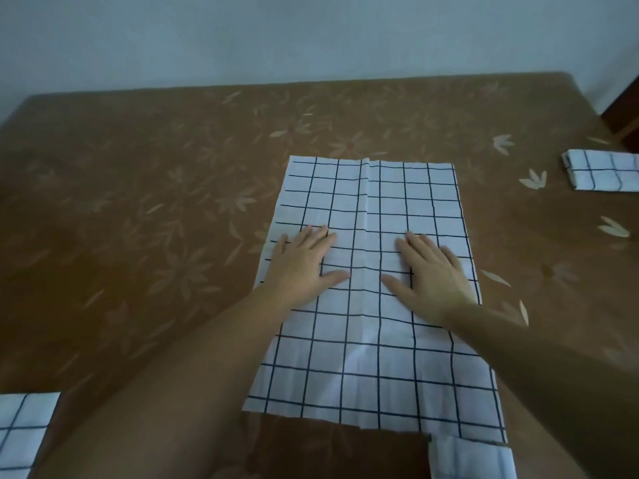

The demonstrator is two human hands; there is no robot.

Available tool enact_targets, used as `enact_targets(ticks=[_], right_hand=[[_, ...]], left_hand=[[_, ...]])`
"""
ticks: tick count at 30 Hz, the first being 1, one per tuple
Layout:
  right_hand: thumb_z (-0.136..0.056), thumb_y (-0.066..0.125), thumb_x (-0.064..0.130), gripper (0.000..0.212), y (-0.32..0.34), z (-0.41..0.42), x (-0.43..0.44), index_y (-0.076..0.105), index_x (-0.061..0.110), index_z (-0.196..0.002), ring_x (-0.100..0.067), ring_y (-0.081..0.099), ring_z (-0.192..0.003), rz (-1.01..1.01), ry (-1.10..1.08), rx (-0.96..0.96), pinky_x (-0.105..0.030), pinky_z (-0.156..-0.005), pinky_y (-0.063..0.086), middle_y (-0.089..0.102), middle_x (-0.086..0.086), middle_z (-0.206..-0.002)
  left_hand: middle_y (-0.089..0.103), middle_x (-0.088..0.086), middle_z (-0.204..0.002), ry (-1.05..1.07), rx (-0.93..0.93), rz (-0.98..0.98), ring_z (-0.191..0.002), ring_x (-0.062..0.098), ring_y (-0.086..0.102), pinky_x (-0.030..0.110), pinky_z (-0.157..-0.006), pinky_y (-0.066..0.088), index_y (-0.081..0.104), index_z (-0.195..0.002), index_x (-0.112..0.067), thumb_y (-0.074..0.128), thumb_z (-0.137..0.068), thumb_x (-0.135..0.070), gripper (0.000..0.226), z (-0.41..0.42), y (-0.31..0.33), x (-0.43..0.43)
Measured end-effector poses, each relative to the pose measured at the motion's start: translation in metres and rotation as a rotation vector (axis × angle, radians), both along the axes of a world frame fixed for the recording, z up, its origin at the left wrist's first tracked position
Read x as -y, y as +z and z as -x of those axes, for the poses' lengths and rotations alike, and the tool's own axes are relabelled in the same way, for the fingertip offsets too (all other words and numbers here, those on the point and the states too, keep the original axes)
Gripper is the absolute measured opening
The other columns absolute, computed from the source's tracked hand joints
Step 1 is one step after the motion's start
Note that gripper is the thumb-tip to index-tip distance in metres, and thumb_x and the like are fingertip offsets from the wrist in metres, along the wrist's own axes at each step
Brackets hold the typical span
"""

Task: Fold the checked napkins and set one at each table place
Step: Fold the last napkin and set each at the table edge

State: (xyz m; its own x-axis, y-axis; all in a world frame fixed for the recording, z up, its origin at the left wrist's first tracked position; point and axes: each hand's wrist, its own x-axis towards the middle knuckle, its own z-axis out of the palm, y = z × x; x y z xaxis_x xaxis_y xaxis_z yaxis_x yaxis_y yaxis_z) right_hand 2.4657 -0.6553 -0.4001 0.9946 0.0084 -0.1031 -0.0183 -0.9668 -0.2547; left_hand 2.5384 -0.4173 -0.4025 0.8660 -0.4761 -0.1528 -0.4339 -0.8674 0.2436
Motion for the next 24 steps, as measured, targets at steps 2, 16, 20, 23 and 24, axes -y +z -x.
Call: enact_targets(ticks=[2, 16, 20, 23, 24], right_hand=[[-0.09, 0.041, 0.064, 0.063, -0.008, -0.001, 0.001, 0.044, 0.03, -0.143, -0.021, 0.023, -0.147, -0.033, 0.0, 0.1, -0.044, -0.118, 0.016, 0.035, 0.001, -0.156], [-0.09, 0.054, 0.023, 0.019, 0.003, -0.017, 0.001, 0.07, 0.017, -0.084, -0.025, 0.065, -0.084, -0.051, 0.08, 0.42, -0.04, -0.091, 0.041, 0.071, 0.003, -0.086], [-0.096, 0.056, 0.015, 0.01, 0.043, -0.013, -0.006, 0.062, 0.012, -0.088, -0.03, 0.058, -0.059, -0.068, 0.115, 0.386, -0.033, -0.065, 0.042, 0.063, -0.001, -0.067], [-0.098, 0.05, 0.021, 0.013, 0.085, -0.013, -0.011, 0.06, 0.012, -0.096, -0.033, 0.056, -0.057, -0.082, 0.129, 0.381, -0.035, -0.051, 0.043, 0.062, -0.003, -0.069], [-0.098, 0.05, 0.024, 0.015, 0.1, -0.011, -0.013, 0.059, 0.012, -0.098, -0.034, 0.056, -0.057, -0.081, 0.143, 0.402, -0.036, -0.05, 0.044, 0.062, -0.003, -0.068]], left_hand=[[0.028, -0.012, -0.158, 0.041, 0.066, 0.11, -0.148, 0.015, 0.016, 0.045, -0.115, 0.011, 0.038, -0.146, -0.034, 0.045, -0.082, -0.076, 0.076, -0.002, -0.009, -0.002], [0.068, -0.007, -0.081, -0.044, 0.299, 0.301, -0.082, 0.019, 0.063, 0.037, -0.079, 0.042, 0.069, -0.086, -0.019, 0.063, -0.092, -0.027, 0.011, -0.013, 0.009, -0.006], [0.066, 0.0, -0.073, -0.105, 0.296, 0.297, -0.062, 0.024, 0.061, 0.034, -0.056, 0.045, 0.062, -0.095, -0.013, 0.052, -0.099, -0.026, 0.018, -0.007, 0.049, -0.017], [0.065, -0.001, -0.075, -0.115, 0.328, 0.301, -0.061, 0.024, 0.06, 0.035, -0.054, 0.046, 0.06, -0.098, -0.015, 0.048, -0.101, -0.031, 0.02, -0.002, 0.09, -0.026], [0.065, -0.002, -0.075, -0.12, 0.344, 0.305, -0.061, 0.023, 0.06, 0.035, -0.055, 0.046, 0.061, -0.098, -0.016, 0.049, -0.1, -0.034, 0.022, 0.0, 0.105, -0.03]])
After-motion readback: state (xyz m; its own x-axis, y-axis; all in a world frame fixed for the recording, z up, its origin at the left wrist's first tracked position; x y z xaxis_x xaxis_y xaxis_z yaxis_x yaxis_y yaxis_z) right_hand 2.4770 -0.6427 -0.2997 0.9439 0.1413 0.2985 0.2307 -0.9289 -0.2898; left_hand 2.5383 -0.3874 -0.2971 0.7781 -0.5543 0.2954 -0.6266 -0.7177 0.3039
